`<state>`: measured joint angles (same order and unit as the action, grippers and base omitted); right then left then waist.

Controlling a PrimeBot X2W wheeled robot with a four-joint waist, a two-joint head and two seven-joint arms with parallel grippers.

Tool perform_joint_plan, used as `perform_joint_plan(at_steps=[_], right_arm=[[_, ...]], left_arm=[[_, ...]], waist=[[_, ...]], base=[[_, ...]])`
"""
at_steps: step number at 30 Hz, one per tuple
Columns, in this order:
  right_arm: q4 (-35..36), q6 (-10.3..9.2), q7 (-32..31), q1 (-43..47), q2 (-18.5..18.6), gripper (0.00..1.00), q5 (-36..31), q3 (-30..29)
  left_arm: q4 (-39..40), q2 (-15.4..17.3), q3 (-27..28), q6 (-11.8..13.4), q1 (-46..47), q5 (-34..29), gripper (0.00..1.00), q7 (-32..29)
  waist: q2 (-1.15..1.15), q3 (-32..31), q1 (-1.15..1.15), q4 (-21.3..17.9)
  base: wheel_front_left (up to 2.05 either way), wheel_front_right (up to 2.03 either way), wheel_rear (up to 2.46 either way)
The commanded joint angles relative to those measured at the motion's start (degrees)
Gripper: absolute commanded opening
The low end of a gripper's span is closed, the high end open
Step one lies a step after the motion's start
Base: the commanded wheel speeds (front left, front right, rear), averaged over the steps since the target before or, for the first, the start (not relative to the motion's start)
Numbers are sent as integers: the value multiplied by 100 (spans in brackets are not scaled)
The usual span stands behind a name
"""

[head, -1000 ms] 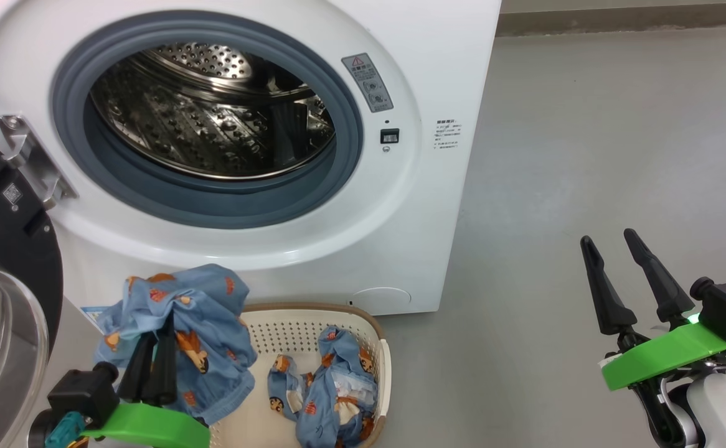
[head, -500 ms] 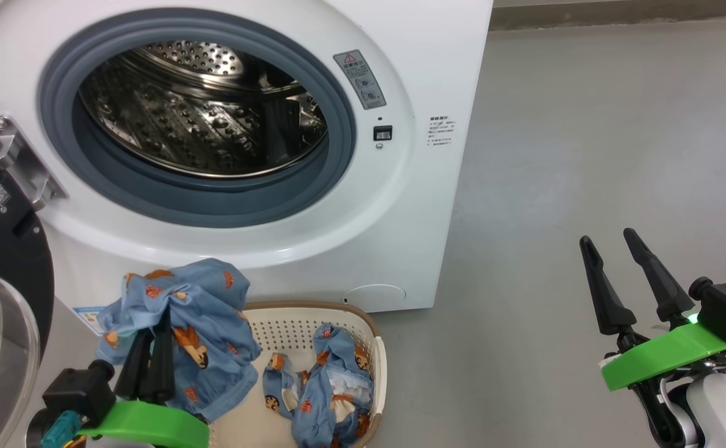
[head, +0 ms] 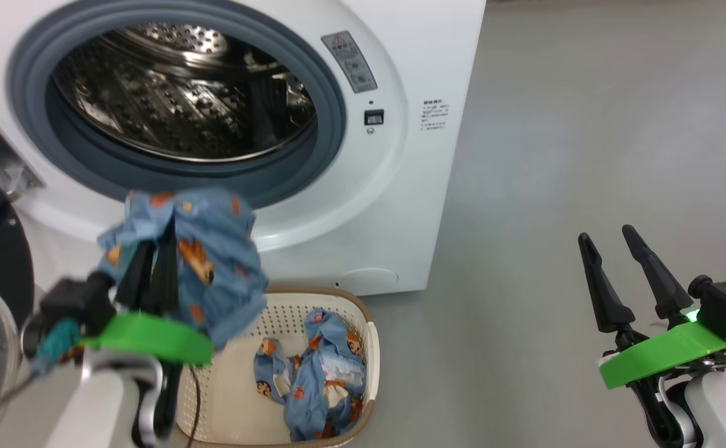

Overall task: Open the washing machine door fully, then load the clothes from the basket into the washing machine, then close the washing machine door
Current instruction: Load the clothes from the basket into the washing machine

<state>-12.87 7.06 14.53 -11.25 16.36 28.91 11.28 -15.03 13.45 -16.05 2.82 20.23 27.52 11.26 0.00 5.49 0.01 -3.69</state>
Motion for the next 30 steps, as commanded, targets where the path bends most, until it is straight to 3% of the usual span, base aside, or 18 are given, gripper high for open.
perform_joint_plan(at_steps=[1,11,20,30], right_arm=[[166,43,47,-172,46,100,-32,105],[211,43,47,-365,-35,100,-84,201],[350,43,47,-535,-144,100,-136,225],[533,43,47,-723,-421,100,-187,255]], left_arm=[[-91,110,159,-62,519,-77,0,-24],[-1852,28,249,-252,2242,-223,0,287],[-3163,286,341,-500,3444,-366,0,358],[-4389,690,288,-601,4832,-523,0,361]], waist=[[0,179,-1,-67],[0,746,-1,-443],[0,1476,-1,-896],[0,2420,-1,-1442]], base=[[0,0,0],[0,0,0],[0,0,0],[0,0,0]])
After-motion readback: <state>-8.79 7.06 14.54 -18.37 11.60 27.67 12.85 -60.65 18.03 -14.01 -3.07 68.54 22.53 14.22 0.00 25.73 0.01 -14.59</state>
